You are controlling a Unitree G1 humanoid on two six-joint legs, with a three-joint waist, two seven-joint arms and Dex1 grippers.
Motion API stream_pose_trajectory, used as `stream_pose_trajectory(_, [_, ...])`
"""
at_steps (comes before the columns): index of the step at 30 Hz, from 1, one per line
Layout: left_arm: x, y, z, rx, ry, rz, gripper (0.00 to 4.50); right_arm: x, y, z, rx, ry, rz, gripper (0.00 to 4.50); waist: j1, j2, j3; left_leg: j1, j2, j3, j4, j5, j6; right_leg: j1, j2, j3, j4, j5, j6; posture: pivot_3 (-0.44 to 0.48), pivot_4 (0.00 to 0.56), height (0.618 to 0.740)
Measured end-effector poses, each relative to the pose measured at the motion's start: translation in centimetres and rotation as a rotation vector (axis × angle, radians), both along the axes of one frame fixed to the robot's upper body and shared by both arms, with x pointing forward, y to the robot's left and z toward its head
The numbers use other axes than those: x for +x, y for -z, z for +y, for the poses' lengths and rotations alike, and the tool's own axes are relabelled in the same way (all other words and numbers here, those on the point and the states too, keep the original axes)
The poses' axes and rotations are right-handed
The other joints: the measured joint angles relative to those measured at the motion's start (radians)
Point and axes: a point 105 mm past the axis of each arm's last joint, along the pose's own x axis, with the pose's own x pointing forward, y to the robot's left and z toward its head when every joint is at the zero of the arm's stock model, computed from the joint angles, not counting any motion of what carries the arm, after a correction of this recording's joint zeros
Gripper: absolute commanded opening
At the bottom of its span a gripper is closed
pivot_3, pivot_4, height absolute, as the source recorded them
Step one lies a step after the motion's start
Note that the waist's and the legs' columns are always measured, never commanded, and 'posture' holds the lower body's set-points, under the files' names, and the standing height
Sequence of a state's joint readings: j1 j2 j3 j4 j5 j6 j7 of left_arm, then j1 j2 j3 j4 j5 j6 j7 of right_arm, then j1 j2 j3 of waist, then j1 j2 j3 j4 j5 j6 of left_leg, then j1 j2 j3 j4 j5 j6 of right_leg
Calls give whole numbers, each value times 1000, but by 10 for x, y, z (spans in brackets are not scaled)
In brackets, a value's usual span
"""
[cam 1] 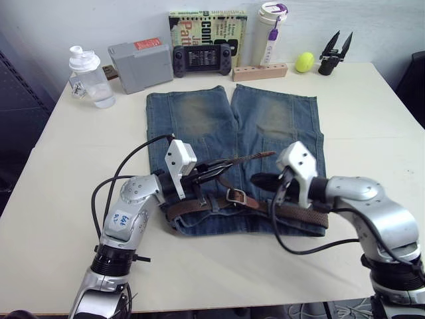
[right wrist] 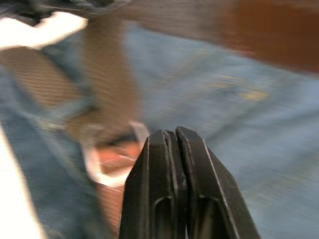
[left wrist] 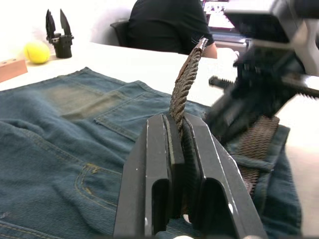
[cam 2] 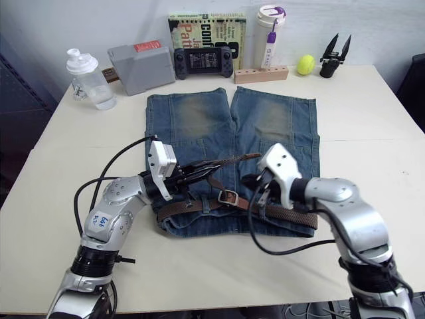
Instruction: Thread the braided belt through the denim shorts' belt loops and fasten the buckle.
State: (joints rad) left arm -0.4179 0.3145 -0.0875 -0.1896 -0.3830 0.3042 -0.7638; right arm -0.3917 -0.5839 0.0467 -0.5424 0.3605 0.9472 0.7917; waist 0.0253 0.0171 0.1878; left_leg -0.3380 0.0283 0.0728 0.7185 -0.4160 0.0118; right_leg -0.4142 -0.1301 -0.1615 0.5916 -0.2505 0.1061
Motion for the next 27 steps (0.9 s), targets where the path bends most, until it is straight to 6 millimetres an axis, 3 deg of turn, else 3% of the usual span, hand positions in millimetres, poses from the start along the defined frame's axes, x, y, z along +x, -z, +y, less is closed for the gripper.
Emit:
stream_pose_trajectory(9, [-2,-6,3,-67,-57,-24,0,-4,36,13,-120,-3,48,83,-4,0,0,1,0,1,-1,0,0,0,0,0,0,0,0,0,150,722])
stream_pose_trajectory(13, [-1,7,21,-91,-170,23,0,-6,40,16,-178,-20,10,83,-3,0,-1,2,0,1,-1,0,0,1,0,1,-1,0,0,0,150,722])
stream_pose_trajectory(18, [-9,41,43,-72,-291,98,0,-4,37,15,-166,3,-5,83,-1,-1,-1,2,1,-1,-1,0,0,1,0,0,-1,0,0,0,150,722])
stream_pose_trajectory(27, [-11,36,41,-83,-292,59,0,-6,35,19,-159,-14,14,83,-3,-1,-1,2,0,-5,-2,0,0,1,0,0,-1,0,0,0,150,722])
